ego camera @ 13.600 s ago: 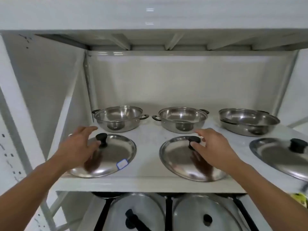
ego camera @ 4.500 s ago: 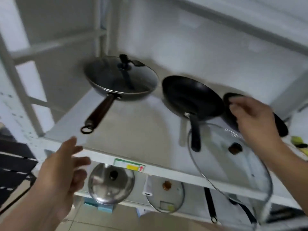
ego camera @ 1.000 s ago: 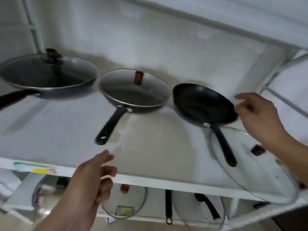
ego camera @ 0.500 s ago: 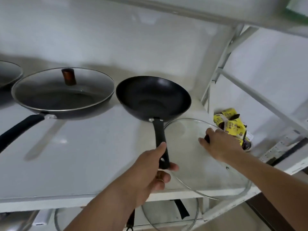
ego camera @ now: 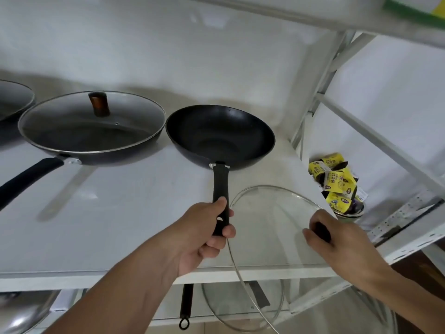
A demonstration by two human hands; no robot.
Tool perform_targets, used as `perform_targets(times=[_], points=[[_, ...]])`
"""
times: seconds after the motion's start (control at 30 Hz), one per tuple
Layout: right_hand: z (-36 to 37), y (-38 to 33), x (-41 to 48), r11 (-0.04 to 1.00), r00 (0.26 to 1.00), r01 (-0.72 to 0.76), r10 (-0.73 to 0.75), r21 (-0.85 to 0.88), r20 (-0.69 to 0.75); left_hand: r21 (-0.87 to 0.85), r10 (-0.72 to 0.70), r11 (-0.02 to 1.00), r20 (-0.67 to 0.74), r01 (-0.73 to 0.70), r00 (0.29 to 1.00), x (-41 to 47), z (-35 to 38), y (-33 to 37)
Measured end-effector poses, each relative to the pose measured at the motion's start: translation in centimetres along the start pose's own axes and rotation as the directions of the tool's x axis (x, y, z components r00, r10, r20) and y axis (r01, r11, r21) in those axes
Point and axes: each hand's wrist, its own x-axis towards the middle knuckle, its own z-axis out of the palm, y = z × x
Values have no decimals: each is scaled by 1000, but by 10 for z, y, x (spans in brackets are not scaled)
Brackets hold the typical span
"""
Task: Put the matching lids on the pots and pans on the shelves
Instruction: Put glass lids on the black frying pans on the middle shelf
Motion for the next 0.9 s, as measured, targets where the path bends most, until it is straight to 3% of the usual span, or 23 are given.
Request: perform_targets(times=[0.2,0.33,0.5,0.7,0.9], points=[[-28,-8,-16,985,994,-99,104,139,-27,16,-7,1000,-2,7,1000,-3,-5,-3],[-57,-36,20,987,981,-86,107,133,-159,3,23,1000,13,-23,1000,-3,-3,-7],[-69,-84,112,999,978,-31,35,24,-205,8,28,1000,-2,-28,1000,-2,1,-9],[-21,-113,239,996,986,12,-26,-87,-163,34,55,998,-32,-54,998,-1,5,-11],[18,-136,292,988,993,8,-27,-154,-119,33,100,995,-23,-99,995,14,9,-15]])
